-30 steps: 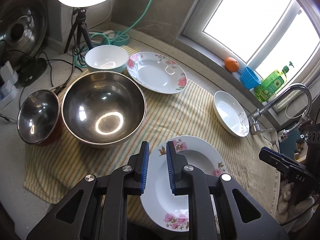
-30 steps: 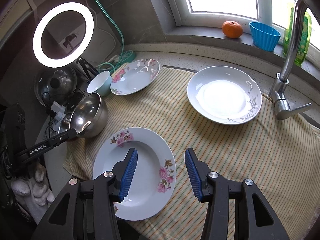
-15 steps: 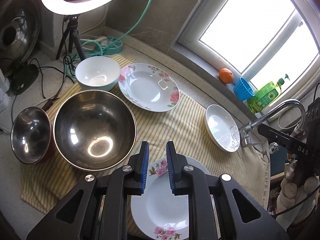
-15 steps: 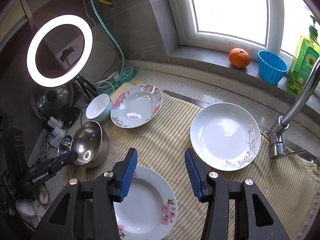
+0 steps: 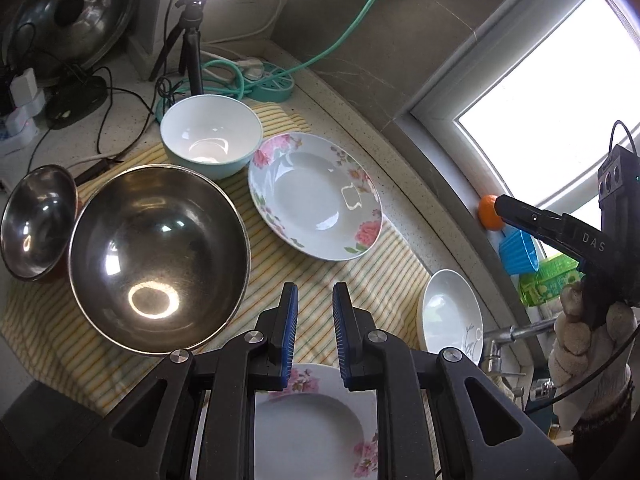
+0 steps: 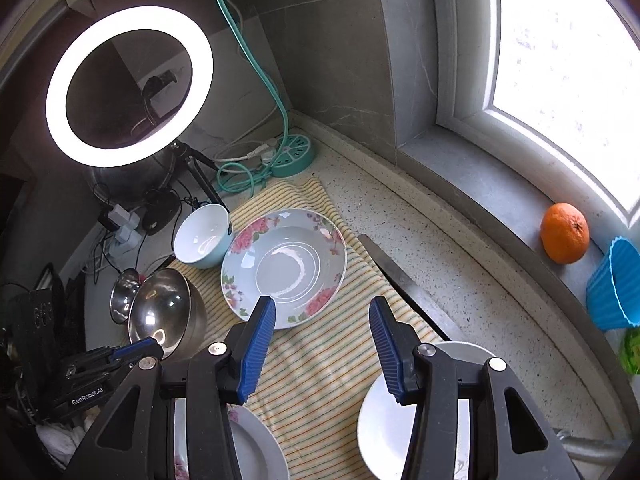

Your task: Organize plates and bowls

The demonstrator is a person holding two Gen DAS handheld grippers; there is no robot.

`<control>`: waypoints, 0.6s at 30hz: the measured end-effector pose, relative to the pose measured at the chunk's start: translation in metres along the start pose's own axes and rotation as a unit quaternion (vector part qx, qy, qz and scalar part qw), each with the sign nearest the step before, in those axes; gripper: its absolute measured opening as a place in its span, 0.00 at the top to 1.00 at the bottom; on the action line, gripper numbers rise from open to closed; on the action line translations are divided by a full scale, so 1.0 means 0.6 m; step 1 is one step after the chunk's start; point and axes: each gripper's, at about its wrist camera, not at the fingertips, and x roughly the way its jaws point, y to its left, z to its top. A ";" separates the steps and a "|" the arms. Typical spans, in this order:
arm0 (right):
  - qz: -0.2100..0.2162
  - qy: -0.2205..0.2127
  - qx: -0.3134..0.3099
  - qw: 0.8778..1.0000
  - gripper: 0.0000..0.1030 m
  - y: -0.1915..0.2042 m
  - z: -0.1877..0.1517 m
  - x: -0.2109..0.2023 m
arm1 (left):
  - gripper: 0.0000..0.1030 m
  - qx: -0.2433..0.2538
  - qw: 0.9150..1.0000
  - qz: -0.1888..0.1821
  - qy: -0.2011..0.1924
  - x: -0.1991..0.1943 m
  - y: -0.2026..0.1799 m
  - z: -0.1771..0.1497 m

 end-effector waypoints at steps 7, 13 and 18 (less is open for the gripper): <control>0.042 0.055 -0.033 0.997 0.59 -0.023 0.065 0.117 | 0.85 -0.051 0.998 0.030 -0.009 0.040 -0.024 0.011; 0.060 0.097 -0.039 0.993 0.62 -0.040 0.106 0.214 | 0.85 -0.077 0.996 0.045 -0.002 0.079 -0.034 0.015; 0.068 0.115 -0.053 0.990 0.63 -0.050 0.142 0.271 | 0.85 -0.094 0.994 0.055 0.001 0.104 -0.033 0.018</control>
